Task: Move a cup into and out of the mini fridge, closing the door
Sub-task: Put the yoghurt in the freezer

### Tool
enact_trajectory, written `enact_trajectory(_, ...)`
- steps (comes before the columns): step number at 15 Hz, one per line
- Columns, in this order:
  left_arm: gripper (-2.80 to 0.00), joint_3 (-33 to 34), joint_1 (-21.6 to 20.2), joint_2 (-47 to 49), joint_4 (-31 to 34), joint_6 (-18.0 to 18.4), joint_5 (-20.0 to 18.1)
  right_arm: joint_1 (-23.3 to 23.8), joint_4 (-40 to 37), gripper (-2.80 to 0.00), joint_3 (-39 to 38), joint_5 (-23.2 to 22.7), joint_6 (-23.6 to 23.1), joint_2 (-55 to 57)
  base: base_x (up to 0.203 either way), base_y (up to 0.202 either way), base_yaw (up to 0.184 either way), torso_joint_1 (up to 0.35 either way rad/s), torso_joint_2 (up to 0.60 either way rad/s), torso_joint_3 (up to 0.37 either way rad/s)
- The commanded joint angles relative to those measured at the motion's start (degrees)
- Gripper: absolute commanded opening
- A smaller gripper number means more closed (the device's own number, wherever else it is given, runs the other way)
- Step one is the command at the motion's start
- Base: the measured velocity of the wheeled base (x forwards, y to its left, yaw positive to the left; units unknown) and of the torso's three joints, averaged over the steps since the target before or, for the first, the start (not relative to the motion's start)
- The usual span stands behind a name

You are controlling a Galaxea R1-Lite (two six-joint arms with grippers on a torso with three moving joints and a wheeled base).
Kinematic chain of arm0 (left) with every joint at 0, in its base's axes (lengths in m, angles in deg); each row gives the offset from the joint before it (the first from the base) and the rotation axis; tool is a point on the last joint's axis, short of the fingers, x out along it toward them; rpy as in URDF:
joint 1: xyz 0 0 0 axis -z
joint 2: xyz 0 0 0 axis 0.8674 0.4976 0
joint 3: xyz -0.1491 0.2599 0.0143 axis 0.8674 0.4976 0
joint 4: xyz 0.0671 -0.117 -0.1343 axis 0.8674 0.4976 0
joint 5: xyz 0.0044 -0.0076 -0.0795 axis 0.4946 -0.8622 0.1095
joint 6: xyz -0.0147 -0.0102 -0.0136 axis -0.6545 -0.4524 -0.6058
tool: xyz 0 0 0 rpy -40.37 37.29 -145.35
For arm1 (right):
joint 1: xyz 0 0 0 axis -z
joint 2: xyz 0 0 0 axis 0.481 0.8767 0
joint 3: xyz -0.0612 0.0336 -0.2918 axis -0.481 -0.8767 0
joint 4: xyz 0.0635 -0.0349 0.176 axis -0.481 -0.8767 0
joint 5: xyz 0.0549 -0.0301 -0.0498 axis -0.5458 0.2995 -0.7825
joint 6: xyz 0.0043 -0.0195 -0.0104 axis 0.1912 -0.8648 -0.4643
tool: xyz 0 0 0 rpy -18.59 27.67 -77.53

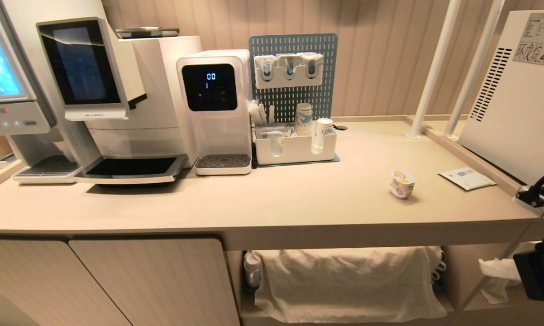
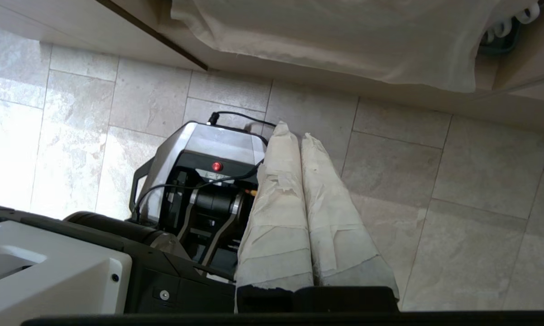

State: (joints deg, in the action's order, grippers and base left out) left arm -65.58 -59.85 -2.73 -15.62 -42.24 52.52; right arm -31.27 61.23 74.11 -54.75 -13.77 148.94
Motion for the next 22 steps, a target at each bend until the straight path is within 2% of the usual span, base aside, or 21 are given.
enact_trajectory(1, -2.80, -0.01, 0.05, 0.00, -0.03, 0.00, 0.01, -0.21, -0.26, -2.80, -0.15, -0.12, -0.05, -0.33, 0.000, 0.000, 0.000, 0.000, 0.00, 0.000)
enact_trajectory(4, -2.80, -0.01, 0.05, 0.00, -0.03, 0.00, 0.01, -0.48, -0.28, -2.80, -2.27, -0.37, -0.20, -1.38, 0.000, 0.000, 0.000, 0.000, 0.00, 0.000)
enact_trajectory(19, -2.80, -0.01, 0.05, 0.00, -0.03, 0.00, 0.01, -1.61, -0.58, -2.80, -2.88, -0.39, 0.25, -0.25, 0.000, 0.000, 0.000, 0.000, 0.00, 0.000)
enact_trajectory(22, -2.80, -0.01, 0.05, 0.00, -0.03, -0.01, 0.01, -1.54, 4.80, -2.80, -3.01, -0.42, 0.48, 2.81, 0.000, 0.000, 0.000, 0.000, 0.00, 0.000)
